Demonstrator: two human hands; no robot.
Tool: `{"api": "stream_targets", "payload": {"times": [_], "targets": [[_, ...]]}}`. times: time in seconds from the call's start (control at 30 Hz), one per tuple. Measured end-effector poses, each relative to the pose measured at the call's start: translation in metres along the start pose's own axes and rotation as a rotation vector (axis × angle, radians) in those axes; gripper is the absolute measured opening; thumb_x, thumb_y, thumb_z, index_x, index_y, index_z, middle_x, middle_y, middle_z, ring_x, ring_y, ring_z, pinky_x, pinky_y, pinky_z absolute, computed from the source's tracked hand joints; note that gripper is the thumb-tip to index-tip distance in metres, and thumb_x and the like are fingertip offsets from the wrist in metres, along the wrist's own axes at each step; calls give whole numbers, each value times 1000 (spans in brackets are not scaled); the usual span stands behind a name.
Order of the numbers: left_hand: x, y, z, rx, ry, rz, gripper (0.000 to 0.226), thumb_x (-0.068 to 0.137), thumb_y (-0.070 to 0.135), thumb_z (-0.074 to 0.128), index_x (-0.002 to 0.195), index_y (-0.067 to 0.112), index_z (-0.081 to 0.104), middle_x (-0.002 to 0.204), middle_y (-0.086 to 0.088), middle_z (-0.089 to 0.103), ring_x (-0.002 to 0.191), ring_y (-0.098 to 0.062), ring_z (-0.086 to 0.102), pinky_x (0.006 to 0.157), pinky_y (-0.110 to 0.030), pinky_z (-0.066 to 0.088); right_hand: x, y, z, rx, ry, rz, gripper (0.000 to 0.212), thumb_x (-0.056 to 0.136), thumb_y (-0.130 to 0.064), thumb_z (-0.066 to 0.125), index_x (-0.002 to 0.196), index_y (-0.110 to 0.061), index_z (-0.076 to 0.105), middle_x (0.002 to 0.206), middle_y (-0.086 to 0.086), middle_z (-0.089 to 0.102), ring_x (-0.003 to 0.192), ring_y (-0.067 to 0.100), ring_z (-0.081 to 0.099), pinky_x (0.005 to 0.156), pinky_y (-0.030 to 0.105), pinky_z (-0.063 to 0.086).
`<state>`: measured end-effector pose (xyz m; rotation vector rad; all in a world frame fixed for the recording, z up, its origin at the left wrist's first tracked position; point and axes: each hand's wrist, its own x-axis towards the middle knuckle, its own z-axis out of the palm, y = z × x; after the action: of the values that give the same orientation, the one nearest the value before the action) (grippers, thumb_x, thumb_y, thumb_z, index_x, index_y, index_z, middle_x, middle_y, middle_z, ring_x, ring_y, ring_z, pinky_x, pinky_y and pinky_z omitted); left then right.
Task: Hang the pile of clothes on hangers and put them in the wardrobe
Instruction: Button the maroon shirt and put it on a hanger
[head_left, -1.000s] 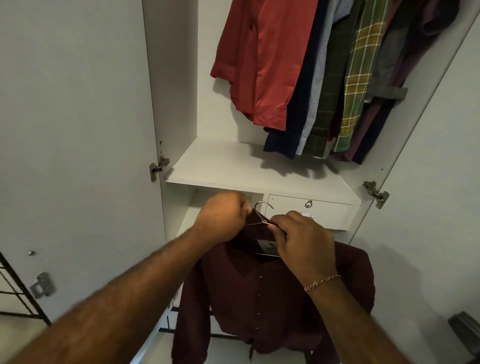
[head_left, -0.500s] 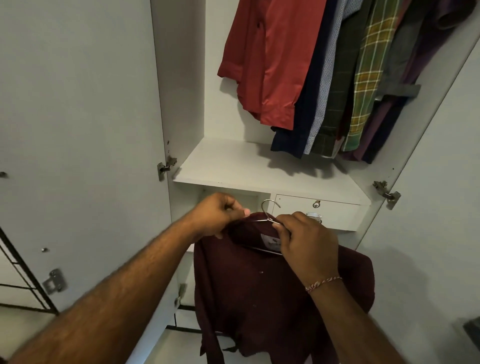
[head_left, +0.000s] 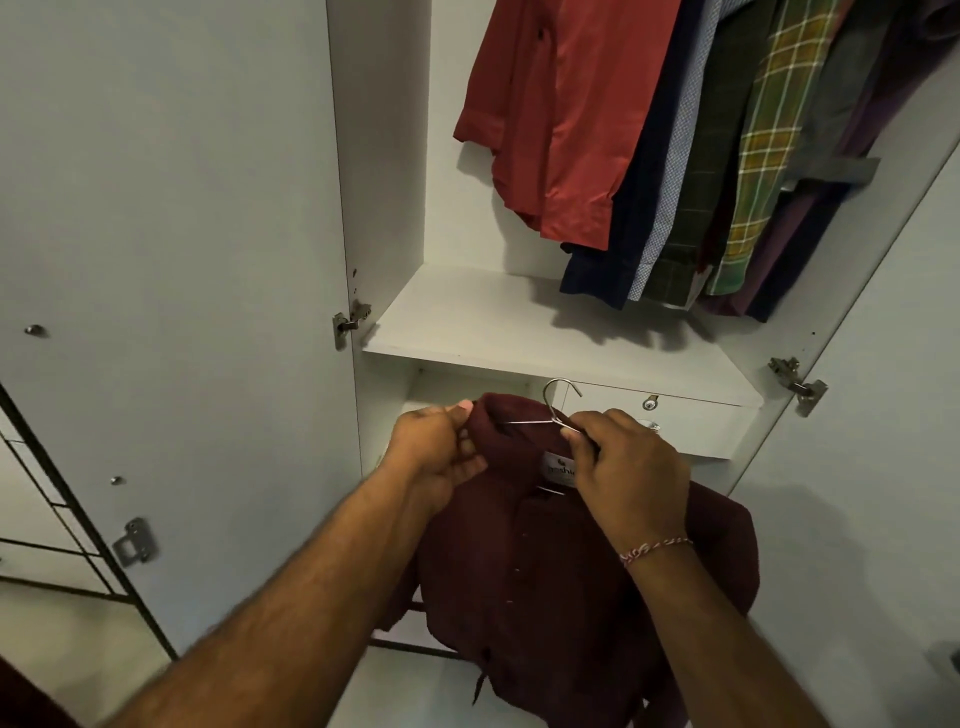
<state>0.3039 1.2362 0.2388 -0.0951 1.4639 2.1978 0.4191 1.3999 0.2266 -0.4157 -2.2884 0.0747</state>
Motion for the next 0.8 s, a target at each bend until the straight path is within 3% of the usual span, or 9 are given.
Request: {"api": "stream_targets", "payload": {"times": [0.07, 0.2, 0.27, 0.37, 0.43, 0.53, 0.6, 0.67, 0.8], "targets": [[5, 3, -3, 47, -10, 13, 13, 105, 17, 59, 93, 14, 65, 77, -5, 64, 66, -17, 61, 59, -30, 57, 1, 3, 1, 63, 11, 10, 10, 95, -35, 69, 100, -29, 75, 85, -7, 69, 75, 19, 67, 60, 26, 47], [35, 11, -25, 1070, 213, 723, 8, 105, 18, 53, 105, 20, 60, 74, 2, 62, 69, -24, 62, 59, -33, 50, 4, 6, 0, 105, 26, 51, 10, 95, -33, 71, 101, -28, 76, 87, -8, 71, 76, 17, 68, 61, 23, 42], [36, 21, -29, 1175, 248, 773, 9, 105, 26, 55, 103, 20, 60, 73, 2, 64, 72, -26, 67, 65, -37, 55, 7, 7, -2, 55, 39, 87, 11, 95, -33, 71, 101, -25, 76, 87, -6, 72, 75, 19, 68, 61, 24, 42], [16, 25, -18, 942, 153, 595, 43, 95, 58, 62, 85, 17, 64, 66, -2, 70, 62, -22, 71, 65, -35, 60, 14, 7, -6, 17, 80, 121, 11, 94, -34, 72, 99, -25, 76, 86, -4, 71, 74, 22, 68, 62, 29, 48], [0, 13, -4, 877, 59, 483, 58, 89, 68, 63, 82, 11, 63, 63, -8, 71, 52, -23, 71, 57, -36, 62, 20, 2, -6, -10, 99, 113, 11, 94, -34, 72, 100, -25, 76, 86, -3, 71, 74, 23, 68, 62, 30, 49], [-2, -4, 8, 712, 53, 454, 45, 96, 41, 70, 81, 0, 59, 65, -15, 70, 51, -24, 70, 53, -43, 62, 25, -7, -7, -54, 116, 83, 12, 93, -34, 72, 100, -26, 76, 84, -4, 70, 72, 21, 66, 61, 27, 42], [-1, -3, 14, 437, 43, 361, 30, 103, 22, 63, 79, 3, 61, 68, -15, 66, 57, -21, 67, 54, -37, 60, 30, -7, -7, -65, 110, 78, 12, 94, -35, 71, 101, -26, 76, 84, -5, 70, 73, 20, 66, 61, 27, 43], [-3, 1, 21, 208, 55, 219, 22, 105, 16, 57, 86, 10, 67, 75, -10, 67, 70, -21, 66, 57, -34, 59, 33, -4, -6, -67, 99, 83, 13, 94, -37, 69, 101, -27, 75, 85, -5, 70, 73, 20, 66, 61, 29, 47], [4, 4, 26, -125, 127, -48, 23, 101, 14, 49, 116, 8, 65, 108, -15, 71, 102, -34, 69, 71, -49, 62, 35, -2, -3, -62, 92, 70, 14, 94, -37, 70, 101, -27, 76, 86, -6, 70, 75, 20, 68, 61, 32, 53]]}}
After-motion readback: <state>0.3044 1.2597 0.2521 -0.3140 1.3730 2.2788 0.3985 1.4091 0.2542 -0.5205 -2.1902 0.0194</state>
